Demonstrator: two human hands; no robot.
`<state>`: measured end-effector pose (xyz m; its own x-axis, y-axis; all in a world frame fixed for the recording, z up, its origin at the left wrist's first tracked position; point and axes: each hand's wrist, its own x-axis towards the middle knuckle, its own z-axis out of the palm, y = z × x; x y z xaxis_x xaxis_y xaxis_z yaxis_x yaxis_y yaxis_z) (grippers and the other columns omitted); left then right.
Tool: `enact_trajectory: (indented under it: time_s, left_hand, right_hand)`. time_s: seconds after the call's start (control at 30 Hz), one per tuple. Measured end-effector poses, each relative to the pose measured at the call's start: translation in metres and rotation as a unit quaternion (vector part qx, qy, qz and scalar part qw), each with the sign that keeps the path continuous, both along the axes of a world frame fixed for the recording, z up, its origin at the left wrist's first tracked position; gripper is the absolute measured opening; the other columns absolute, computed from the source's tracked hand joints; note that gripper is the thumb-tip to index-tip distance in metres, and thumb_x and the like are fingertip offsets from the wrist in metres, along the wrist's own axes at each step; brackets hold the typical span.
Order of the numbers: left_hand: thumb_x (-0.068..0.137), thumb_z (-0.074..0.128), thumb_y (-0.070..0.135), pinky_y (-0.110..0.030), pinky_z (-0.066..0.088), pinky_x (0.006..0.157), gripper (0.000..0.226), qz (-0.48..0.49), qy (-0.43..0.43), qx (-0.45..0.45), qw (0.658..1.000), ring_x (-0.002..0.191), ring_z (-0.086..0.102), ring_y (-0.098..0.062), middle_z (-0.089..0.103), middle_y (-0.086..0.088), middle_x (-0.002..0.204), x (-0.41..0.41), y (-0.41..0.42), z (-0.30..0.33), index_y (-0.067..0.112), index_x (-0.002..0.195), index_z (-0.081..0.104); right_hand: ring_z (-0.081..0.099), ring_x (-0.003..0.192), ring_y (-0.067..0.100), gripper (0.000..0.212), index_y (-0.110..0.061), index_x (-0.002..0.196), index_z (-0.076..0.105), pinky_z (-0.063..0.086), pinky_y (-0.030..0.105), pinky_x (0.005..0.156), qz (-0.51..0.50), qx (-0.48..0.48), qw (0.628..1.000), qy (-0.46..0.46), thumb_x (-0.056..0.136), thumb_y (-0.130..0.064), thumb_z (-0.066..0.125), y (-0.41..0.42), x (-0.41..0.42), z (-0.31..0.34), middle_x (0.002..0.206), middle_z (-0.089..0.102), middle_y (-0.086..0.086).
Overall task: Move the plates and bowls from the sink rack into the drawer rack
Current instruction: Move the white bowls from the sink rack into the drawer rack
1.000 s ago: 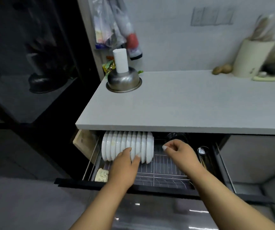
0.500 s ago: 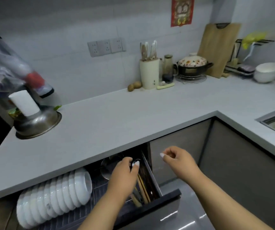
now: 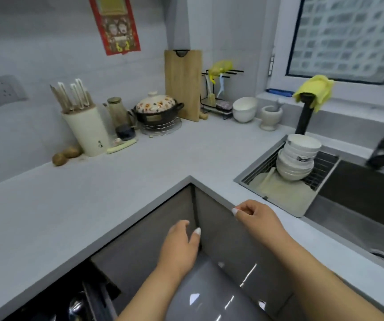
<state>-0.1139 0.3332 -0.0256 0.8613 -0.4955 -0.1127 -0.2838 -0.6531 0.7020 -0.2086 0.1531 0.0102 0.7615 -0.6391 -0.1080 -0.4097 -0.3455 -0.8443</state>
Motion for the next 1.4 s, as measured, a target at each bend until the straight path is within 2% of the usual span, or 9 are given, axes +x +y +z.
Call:
enact_trajectory:
  time_s: [0.27, 0.5, 0.67, 0.77, 0.87, 1.03, 1.1, 1.23, 1.4]
  left_hand:
    - [0.097, 0.045, 0.042, -0.029, 0.029, 0.111, 0.057, -0.094, -0.04, 0.033, 0.994, 0.137, 0.034, -0.019, 0.039, -0.004, 0.147, 0.016, -0.099, -0.008, 0.013, 0.145, 0.035]
    - [0.097, 0.044, 0.042, -0.03, 0.022, 0.114, 0.06, -0.166, -0.043, 0.036, 0.984, 0.14, 0.025, -0.019, 0.032, -0.004, 0.151, 0.044, -0.179, -0.031, 0.011, 0.147, 0.029]
    - [0.098, 0.037, 0.046, -0.033, 0.005, 0.121, 0.07, -0.224, -0.054, 0.09, 0.969, 0.148, -0.001, -0.02, 0.004, -0.005, 0.161, 0.077, -0.231, -0.046, 0.015, 0.153, 0.007]
    - [0.098, 0.033, 0.049, -0.035, -0.003, 0.121, 0.073, -0.267, -0.086, 0.132, 0.951, 0.147, -0.012, -0.019, -0.009, -0.005, 0.161, 0.098, -0.259, -0.055, 0.016, 0.153, -0.003]
    - [0.098, 0.022, 0.054, -0.038, -0.01, 0.12, 0.075, -0.287, -0.14, 0.166, 0.933, 0.145, -0.02, -0.018, -0.017, -0.006, 0.159, 0.113, -0.277, -0.067, 0.013, 0.152, -0.011]
    - [0.089, 0.001, 0.06, -0.042, -0.016, 0.117, 0.076, -0.309, -0.215, 0.186, 0.908, 0.142, -0.028, -0.017, -0.03, -0.002, 0.15, 0.123, -0.289, -0.08, 0.015, 0.146, -0.022]
    - [0.088, 0.006, 0.058, -0.043, -0.012, 0.118, 0.077, -0.315, -0.227, 0.18, 0.904, 0.145, -0.019, -0.019, -0.022, -0.004, 0.154, 0.127, -0.295, -0.085, 0.014, 0.148, -0.014]
    - [0.085, 0.04, 0.056, -0.048, 0.02, 0.106, 0.075, -0.333, -0.243, 0.187, 0.892, 0.137, 0.039, -0.025, 0.045, -0.013, 0.145, 0.137, -0.301, -0.094, 0.004, 0.138, 0.047]
    - [0.086, 0.04, 0.056, -0.048, 0.019, 0.108, 0.073, -0.334, -0.252, 0.192, 0.888, 0.138, 0.037, -0.022, 0.046, -0.011, 0.145, 0.137, -0.302, -0.097, 0.005, 0.138, 0.048]
  right_hand:
    - [0.066, 0.083, 0.018, 0.015, -0.022, 0.082, 0.064, 0.052, 0.037, 0.08, -0.109, 0.06, 0.992, -0.007, 0.088, -0.035, 0.061, -0.077, -0.023, -0.017, 0.083, 0.07, -0.001]
    - [0.066, 0.082, 0.026, 0.014, -0.018, 0.081, 0.066, 0.054, 0.04, 0.077, -0.184, 0.061, 0.981, -0.002, 0.087, -0.031, 0.064, -0.141, -0.014, -0.025, 0.081, 0.07, 0.006]
    - [0.065, 0.078, 0.023, 0.013, -0.02, 0.079, 0.062, 0.049, 0.032, 0.066, -0.24, 0.018, 0.971, 0.006, 0.088, -0.03, 0.062, -0.2, 0.021, -0.018, 0.078, 0.067, 0.001]
    - [0.057, 0.072, 0.013, 0.01, -0.019, 0.094, 0.063, 0.042, 0.025, 0.057, -0.273, -0.032, 0.961, 0.005, 0.091, -0.026, 0.057, -0.237, 0.047, -0.011, 0.091, 0.064, 0.0]
    - [0.056, 0.087, 0.014, 0.025, -0.018, 0.113, 0.062, 0.04, 0.024, 0.062, -0.308, -0.076, 0.949, 0.008, 0.09, -0.024, 0.057, -0.275, 0.071, -0.01, 0.111, 0.058, -0.004]
    - [0.059, 0.092, 0.023, 0.04, -0.018, 0.128, 0.052, 0.051, 0.036, 0.07, -0.31, -0.1, 0.944, 0.062, 0.088, -0.017, 0.053, -0.322, 0.097, -0.02, 0.134, 0.049, 0.003]
    - [0.061, 0.094, 0.029, 0.038, -0.016, 0.127, 0.055, 0.055, 0.043, 0.075, -0.295, -0.109, 0.943, 0.107, 0.088, -0.017, 0.052, -0.333, 0.104, -0.024, 0.129, 0.054, 0.005]
    - [0.062, 0.078, 0.032, 0.024, -0.008, 0.096, 0.068, 0.058, 0.048, 0.071, -0.28, -0.117, 0.94, 0.154, 0.086, -0.007, 0.046, -0.348, 0.112, -0.029, 0.087, 0.066, 0.012]
    - [0.056, 0.088, 0.032, 0.021, -0.003, 0.096, 0.064, 0.038, 0.03, 0.07, -0.277, -0.181, 0.931, 0.153, 0.091, -0.006, 0.044, -0.356, 0.112, -0.039, 0.1, 0.059, 0.013]
